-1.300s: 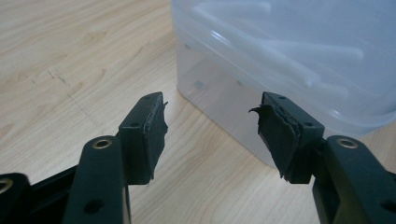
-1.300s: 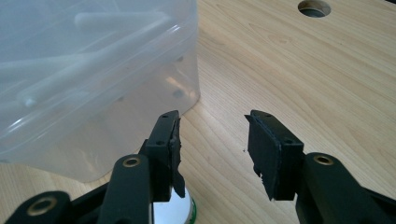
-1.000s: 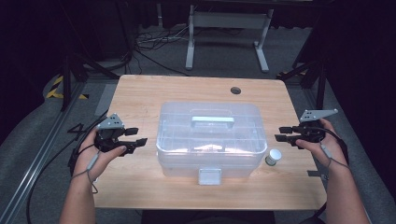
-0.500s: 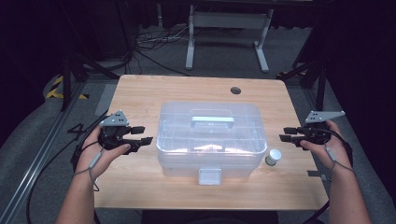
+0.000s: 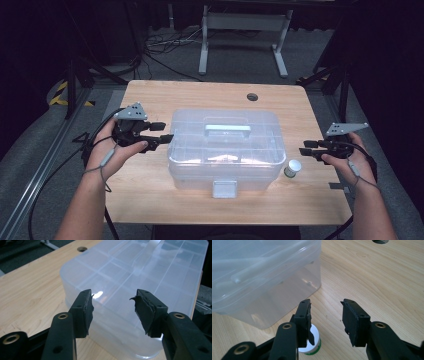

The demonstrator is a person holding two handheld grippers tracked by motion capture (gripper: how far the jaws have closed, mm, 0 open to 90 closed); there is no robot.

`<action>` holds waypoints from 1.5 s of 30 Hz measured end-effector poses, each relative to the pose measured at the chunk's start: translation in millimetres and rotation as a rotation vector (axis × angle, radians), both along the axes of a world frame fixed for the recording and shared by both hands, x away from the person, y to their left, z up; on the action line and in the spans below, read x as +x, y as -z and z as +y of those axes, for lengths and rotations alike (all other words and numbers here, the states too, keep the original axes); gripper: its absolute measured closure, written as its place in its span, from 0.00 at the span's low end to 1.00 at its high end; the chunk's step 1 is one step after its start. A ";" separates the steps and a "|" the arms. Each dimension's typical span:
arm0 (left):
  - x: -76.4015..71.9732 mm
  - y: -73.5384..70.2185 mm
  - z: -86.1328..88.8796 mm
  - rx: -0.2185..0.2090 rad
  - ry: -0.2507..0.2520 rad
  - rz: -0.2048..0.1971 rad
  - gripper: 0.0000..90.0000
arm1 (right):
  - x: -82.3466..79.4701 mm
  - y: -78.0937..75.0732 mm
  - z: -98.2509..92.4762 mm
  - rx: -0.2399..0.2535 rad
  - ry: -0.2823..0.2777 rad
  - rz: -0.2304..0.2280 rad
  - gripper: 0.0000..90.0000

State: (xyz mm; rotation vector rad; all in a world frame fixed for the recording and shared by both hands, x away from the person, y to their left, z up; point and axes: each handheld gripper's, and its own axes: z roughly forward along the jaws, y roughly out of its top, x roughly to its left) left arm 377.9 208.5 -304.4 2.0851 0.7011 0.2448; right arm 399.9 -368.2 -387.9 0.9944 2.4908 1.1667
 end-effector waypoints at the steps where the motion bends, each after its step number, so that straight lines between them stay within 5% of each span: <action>1: 0.2 -2.3 -1.1 0.000 0.004 -0.002 0.54 | -0.6 0.1 -0.5 0.002 0.000 0.000 0.65; 17: 9.2 -24.8 -36.5 0.000 0.106 -0.012 0.53 | -4.1 3.2 -2.3 0.010 0.011 -0.004 0.63; 45: 26.4 -22.5 -104.0 0.059 0.227 0.007 0.49 | -2.9 5.4 -2.4 0.014 0.007 0.001 0.61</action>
